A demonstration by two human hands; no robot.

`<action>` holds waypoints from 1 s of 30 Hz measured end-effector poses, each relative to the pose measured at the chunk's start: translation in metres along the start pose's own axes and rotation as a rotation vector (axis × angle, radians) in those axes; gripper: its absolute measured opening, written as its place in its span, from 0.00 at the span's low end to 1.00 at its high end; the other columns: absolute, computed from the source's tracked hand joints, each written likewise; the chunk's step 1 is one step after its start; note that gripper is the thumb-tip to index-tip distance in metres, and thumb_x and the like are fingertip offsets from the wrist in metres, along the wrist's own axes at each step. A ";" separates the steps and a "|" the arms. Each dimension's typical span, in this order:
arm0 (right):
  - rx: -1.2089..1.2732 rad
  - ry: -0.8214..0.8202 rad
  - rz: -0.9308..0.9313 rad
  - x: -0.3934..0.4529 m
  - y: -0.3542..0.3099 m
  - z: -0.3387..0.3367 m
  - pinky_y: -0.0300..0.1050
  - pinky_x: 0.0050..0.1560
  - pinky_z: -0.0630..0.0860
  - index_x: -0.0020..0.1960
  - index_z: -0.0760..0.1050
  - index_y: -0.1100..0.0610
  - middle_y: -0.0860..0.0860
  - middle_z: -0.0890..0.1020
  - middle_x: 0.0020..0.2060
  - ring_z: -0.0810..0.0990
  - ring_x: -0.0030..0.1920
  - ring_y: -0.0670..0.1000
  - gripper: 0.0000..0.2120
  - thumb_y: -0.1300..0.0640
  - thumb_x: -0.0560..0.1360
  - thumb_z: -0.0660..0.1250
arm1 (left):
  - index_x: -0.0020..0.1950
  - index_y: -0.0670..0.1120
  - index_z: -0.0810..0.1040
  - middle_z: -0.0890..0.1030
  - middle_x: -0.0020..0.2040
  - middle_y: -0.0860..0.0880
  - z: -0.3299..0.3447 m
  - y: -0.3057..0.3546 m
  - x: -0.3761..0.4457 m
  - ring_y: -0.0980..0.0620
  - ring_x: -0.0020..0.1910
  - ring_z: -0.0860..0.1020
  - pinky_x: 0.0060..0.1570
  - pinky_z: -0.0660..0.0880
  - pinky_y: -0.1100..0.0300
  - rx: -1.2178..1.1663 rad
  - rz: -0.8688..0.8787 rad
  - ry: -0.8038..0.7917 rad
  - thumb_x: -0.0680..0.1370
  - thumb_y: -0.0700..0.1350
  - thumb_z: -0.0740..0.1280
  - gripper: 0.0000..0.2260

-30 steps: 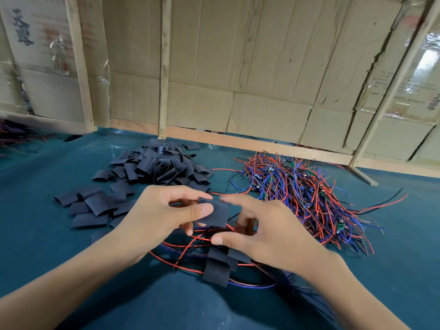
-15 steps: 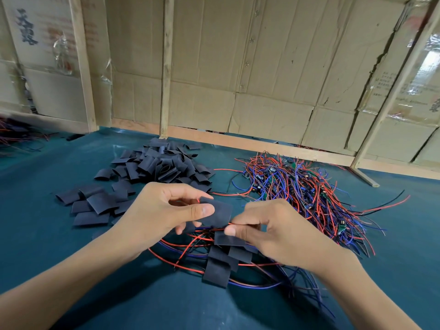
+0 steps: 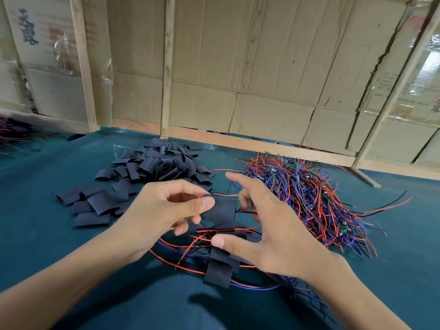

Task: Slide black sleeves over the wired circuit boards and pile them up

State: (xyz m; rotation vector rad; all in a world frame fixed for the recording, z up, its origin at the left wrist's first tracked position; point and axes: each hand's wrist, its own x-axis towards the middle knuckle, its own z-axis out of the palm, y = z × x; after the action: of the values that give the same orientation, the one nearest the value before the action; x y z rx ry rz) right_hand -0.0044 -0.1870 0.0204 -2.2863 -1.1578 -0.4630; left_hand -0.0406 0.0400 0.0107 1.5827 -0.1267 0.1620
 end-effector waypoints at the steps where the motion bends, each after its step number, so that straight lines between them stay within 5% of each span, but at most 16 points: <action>1: -0.010 0.019 -0.009 0.001 -0.001 0.000 0.41 0.45 0.74 0.77 0.55 0.38 0.40 0.67 0.49 0.74 0.45 0.43 0.42 0.29 0.69 0.68 | 0.46 0.46 0.86 0.80 0.34 0.44 0.001 0.000 0.000 0.50 0.30 0.73 0.25 0.67 0.64 -0.046 -0.012 -0.017 0.65 0.50 0.81 0.14; 5: -0.014 0.065 -0.042 0.003 -0.004 0.003 0.45 0.42 0.76 0.73 0.66 0.43 0.40 0.69 0.50 0.74 0.43 0.45 0.30 0.36 0.75 0.69 | 0.45 0.41 0.86 0.82 0.37 0.42 0.003 0.003 -0.002 0.50 0.37 0.82 0.24 0.68 0.64 -0.200 -0.087 -0.053 0.66 0.46 0.77 0.11; 8: 0.036 0.144 -0.052 0.004 -0.001 0.004 0.37 0.40 0.69 0.66 0.75 0.48 0.40 0.71 0.48 0.72 0.40 0.40 0.19 0.43 0.78 0.69 | 0.42 0.42 0.86 0.83 0.38 0.41 0.003 0.005 -0.003 0.50 0.38 0.83 0.23 0.67 0.66 -0.220 -0.154 -0.043 0.65 0.46 0.77 0.11; 12: 0.035 0.177 -0.079 0.004 0.002 0.005 0.28 0.43 0.65 0.65 0.78 0.52 0.39 0.71 0.47 0.72 0.40 0.34 0.22 0.45 0.75 0.74 | 0.39 0.44 0.85 0.81 0.37 0.45 0.003 0.006 -0.003 0.50 0.36 0.83 0.22 0.64 0.66 -0.238 -0.165 -0.053 0.67 0.47 0.76 0.07; 16: 0.062 0.199 -0.050 0.002 0.001 0.007 0.35 0.46 0.72 0.64 0.79 0.54 0.46 0.77 0.45 0.76 0.42 0.42 0.22 0.45 0.74 0.74 | 0.39 0.44 0.84 0.80 0.36 0.45 0.002 0.007 -0.003 0.51 0.33 0.79 0.23 0.64 0.65 -0.183 -0.093 -0.066 0.69 0.48 0.74 0.07; 21: 0.139 0.149 0.006 0.004 -0.001 0.002 0.30 0.45 0.67 0.62 0.82 0.53 0.44 0.79 0.44 0.76 0.40 0.42 0.22 0.42 0.73 0.73 | 0.40 0.43 0.84 0.80 0.35 0.42 0.001 0.008 -0.003 0.52 0.30 0.73 0.25 0.64 0.64 -0.071 0.005 -0.048 0.69 0.49 0.73 0.10; 30: -0.074 0.187 -0.120 0.002 0.004 0.005 0.49 0.49 0.77 0.58 0.83 0.58 0.49 0.82 0.45 0.80 0.45 0.49 0.23 0.42 0.73 0.73 | 0.41 0.45 0.84 0.80 0.36 0.42 -0.001 0.005 -0.003 0.49 0.28 0.65 0.26 0.64 0.64 0.023 0.031 -0.053 0.68 0.55 0.73 0.13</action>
State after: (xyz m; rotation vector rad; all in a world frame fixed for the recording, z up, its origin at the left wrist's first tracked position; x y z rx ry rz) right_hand 0.0002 -0.1841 0.0162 -2.1886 -1.2051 -0.7606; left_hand -0.0442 0.0408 0.0150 1.6090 -0.1915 0.1461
